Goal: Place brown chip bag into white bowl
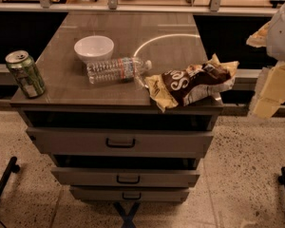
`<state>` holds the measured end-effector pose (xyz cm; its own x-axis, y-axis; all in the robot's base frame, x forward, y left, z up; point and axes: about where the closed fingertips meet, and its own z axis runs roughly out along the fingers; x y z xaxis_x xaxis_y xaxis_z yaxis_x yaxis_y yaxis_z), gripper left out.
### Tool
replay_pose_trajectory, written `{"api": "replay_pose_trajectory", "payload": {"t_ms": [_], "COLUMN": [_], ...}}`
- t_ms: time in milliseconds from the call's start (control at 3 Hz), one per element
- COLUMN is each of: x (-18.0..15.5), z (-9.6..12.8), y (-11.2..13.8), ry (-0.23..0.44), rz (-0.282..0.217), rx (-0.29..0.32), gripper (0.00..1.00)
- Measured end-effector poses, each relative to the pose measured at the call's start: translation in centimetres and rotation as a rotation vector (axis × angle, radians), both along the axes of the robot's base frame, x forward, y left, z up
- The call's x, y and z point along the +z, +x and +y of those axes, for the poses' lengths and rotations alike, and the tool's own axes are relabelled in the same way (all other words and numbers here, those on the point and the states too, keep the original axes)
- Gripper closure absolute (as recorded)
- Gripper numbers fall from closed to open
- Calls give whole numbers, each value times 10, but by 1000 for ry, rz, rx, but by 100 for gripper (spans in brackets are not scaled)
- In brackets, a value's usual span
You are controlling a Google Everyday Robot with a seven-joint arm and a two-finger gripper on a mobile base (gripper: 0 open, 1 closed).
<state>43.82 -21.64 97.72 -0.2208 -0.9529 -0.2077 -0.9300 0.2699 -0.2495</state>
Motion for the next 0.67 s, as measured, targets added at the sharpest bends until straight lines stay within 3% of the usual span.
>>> {"api": "replay_pose_trajectory", "payload": {"t_ms": [333,667], "x": [0,-6], "z": [0,11], "y": [0,15], "ry": [0,-9], "rz": [0,-37], "rx": [0,31], "gripper": [0,0]}}
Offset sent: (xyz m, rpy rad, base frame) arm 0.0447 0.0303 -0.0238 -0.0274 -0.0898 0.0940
